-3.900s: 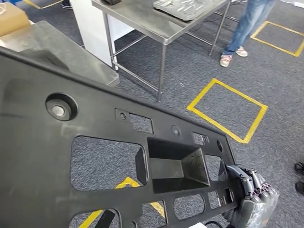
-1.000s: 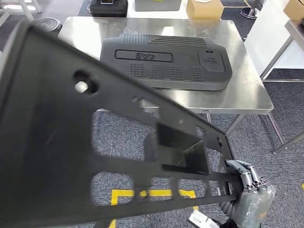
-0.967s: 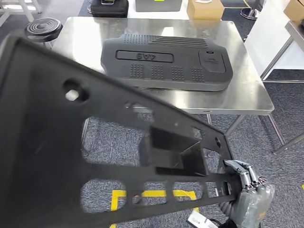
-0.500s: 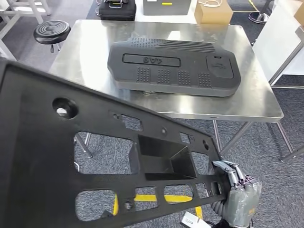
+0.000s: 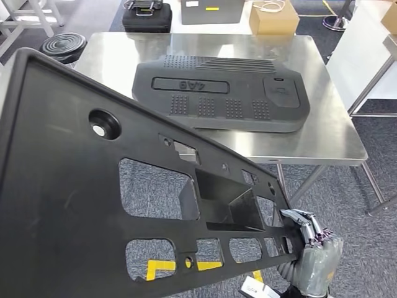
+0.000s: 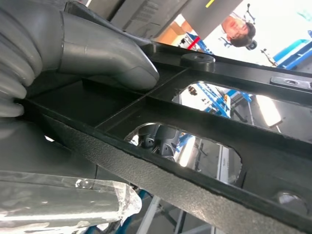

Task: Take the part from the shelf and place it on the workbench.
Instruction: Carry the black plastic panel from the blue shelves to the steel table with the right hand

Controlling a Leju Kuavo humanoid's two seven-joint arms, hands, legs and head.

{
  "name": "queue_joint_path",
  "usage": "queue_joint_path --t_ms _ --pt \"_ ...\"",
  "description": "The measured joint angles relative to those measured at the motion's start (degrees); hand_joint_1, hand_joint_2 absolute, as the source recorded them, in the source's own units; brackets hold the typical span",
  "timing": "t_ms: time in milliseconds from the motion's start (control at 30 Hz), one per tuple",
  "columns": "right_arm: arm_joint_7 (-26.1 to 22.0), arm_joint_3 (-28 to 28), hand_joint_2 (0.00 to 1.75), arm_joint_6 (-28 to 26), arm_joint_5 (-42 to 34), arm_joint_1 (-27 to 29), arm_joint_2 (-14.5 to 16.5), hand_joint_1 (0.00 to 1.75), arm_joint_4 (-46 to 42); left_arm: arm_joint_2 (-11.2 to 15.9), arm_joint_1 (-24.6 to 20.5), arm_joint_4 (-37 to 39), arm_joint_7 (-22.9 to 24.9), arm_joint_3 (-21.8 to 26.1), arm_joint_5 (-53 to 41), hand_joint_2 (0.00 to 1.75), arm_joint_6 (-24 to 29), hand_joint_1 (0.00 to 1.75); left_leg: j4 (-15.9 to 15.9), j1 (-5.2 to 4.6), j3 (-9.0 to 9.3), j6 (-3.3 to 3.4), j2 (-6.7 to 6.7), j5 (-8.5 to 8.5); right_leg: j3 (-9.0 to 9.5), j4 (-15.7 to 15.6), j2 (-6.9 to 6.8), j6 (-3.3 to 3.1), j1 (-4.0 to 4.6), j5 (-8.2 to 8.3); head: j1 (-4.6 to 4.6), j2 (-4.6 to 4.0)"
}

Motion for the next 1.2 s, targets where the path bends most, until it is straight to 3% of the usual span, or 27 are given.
queue_joint_path --t_ms 167,233,300,333,367,433,500,567,667,733,800,833,867,933,1000,1133,1200 --pt "-0.1 -0.2 1.75 0.0 -0.2 -0.1 0.1 1.75 0.0 0.0 0.1 0.0 0.0 0.0 -0.1 1.75 0.0 0.0 -1.2 -0.23 0.89 1.91 -0.08 -0.89 0.14 0.8 -0.11 1.32 -0.06 -1.36 0.21 0.0" --pt "-0.1 -0.2 1.75 0.0 -0.3 -0.1 0.1 1.75 -0.1 0.0 -0.1 0.0 0.0 0.0 -0.1 1.75 0.0 0.0 -1.4 -0.23 1.37 2.54 -0.07 -1.22 -2.76 6.6 -0.09 1.55 -0.07 -4.0 0.41 0.0" --pt "-0.1 -0.2 1.75 0.0 -0.4 -0.1 0.1 1.75 0.0 0.0 -0.1 0.0 0.0 0.1 -0.1 1.75 -0.1 0.0 -1.4 -0.53 1.64 3.0 -0.1 -1.61 -7.72 14.6 -0.09 1.51 -0.04 -6.38 0.51 0.0" --pt "-0.1 -0.2 1.75 0.0 -0.5 0.0 0.1 1.75 0.0 0.0 -0.1 0.0 0.0 0.1 -0.2 1.75 -0.1 0.0 -1.4 -0.73 1.87 3.15 -0.17 -1.83 -9.49 16.7 -0.08 1.36 0.02 -6.22 0.51 0.0" --pt "-0.1 -0.2 1.75 0.0 -0.6 0.0 0.1 1.75 0.0 0.0 0.0 0.0 0.0 0.1 -0.2 1.75 -0.1 0.0 -1.4 -0.92 2.2 3.26 -0.28 -2.1 -10.18 16.6 -0.06 1.12 0.15 -4.87 0.51 0.0" --pt "-0.1 -0.2 1.75 0.0 -0.7 0.0 0.1 1.75 0.0 0.0 0.0 0.0 0.0 0.1 -0.3 1.75 -0.1 0.0 -1.4 -1.27 3.24 3.31 -0.56 -2.78 -8.64 10.4 0.05 0.05 0.74 0.32 0.51 0.0" --pt "0.0 -0.2 1.75 0.0 -0.9 0.0 0.1 1.75 0.0 -0.1 -0.1 0.0 0.0 0.1 -0.3 1.75 -0.1 0.0 -1.6 -1.46 4.03 3.03 -0.71 -3.37 -6.44 4.5 0.16 -1.43 1.47 3.65 0.43 0.0" --pt "0.1 -0.3 1.75 0.0 -0.9 0.1 0.1 1.75 0.0 -0.3 -0.1 0.0 -0.1 0.1 -0.5 1.75 -0.2 0.0 -1.9 -1.31 4.24 2.51 -0.66 -3.6 -5.72 2.9 0.2 -2.37 1.91 3.74 0.36 0.0" --pt "0.1 -0.4 1.75 0.0 -0.8 0.1 0.1 1.75 0.0 -0.3 -0.1 0.0 -0.1 0.1 -0.6 1.75 -0.2 0.0 -2.0 -1.31 4.37 1.78 -0.4 -4.17 -4.34 0.3 0.03 -2.64 1.52 3.6 0.31 0.0" --pt "0.2 -0.4 1.75 0.0 -0.8 0.1 0.2 1.75 0.0 -0.3 -0.2 0.0 -0.1 0.1 -0.6 1.75 -0.2 0.0 2.2 -1.13 2.34 1.26 -0.3 -6.19 -3.25 -1.0 -0.19 -2.55 1.06 3.57 0.21 0.0" --pt "0.6 -0.4 1.75 0.0 -1.3 0.2 0.1 1.75 0.1 -0.2 -0.1 0.0 -0.1 0.1 -0.7 1.75 -0.1 0.0 9.1 -0.69 -1.67 0.65 -0.29 -8.51 -2.61 -1.1 -0.24 -2.54 0.93 3.13 0.18 0.0" --pt "0.8 -0.4 1.75 0.0 -1.7 0.3 0.1 1.75 0.2 -0.2 0.0 0.0 -0.1 0.1 -0.8 1.75 -0.1 0.0 11.3 -0.44 -3.24 0.34 -0.27 -8.63 -2.23 -1.1 -0.22 -2.43 0.86 2.8 0.18 0.0" --pt "1.0 -0.3 1.75 0.0 -2.1 0.3 0.0 1.75 0.4 -0.2 0.1 0.0 -0.1 0.1 -0.8 1.75 -0.1 0.0 11.7 -0.2 -3.93 0.03 -0.25 -7.58 -1.75 -1.1 -0.19 -2.23 0.74 2.41 0.19 0.0" --pt "1.2 -0.2 1.75 0.0 -2.4 0.4 -0.1 1.75 0.6 -0.1 0.1 0.0 -0.1 0.1 -0.9 1.75 -0.1 0.0 6.5 0.27 -2.46 -0.62 -0.13 -2.88 -0.61 -0.7 -0.08 -1.56 0.33 1.38 0.2 0.0" --pt "1.2 0.0 1.75 0.0 -2.3 0.4 -0.2 1.75 0.6 -0.2 0.0 0.0 0.0 0.1 -1.0 1.75 -0.1 0.0 0.9 0.26 -0.18 -0.79 0.01 -0.23 0.0 -0.1 0.03 -0.6 0.19 0.33 0.09 0.0" --pt "2.7 0.9 1.75 0.0 -2.7 0.3 -0.8 1.75 0.9 -0.2 0.0 0.0 0.0 0.3 -1.2 1.75 -0.2 0.0 -0.8 -0.14 0.57 1.07 -0.06 -1.13 0.08 0.0 0.0 0.39 0.16 -0.4 0.11 0.0" --pt "4.6 2.2 1.75 0.0 -3.9 0.1 -2.0 1.75 1.2 -0.2 0.0 0.0 0.0 0.5 -1.3 1.75 -0.3 0.0 -1.0 -0.06 0.97 1.84 -0.08 -1.41 -0.58 1.8 -0.04 0.73 0.06 -1.55 0.21 0.0"
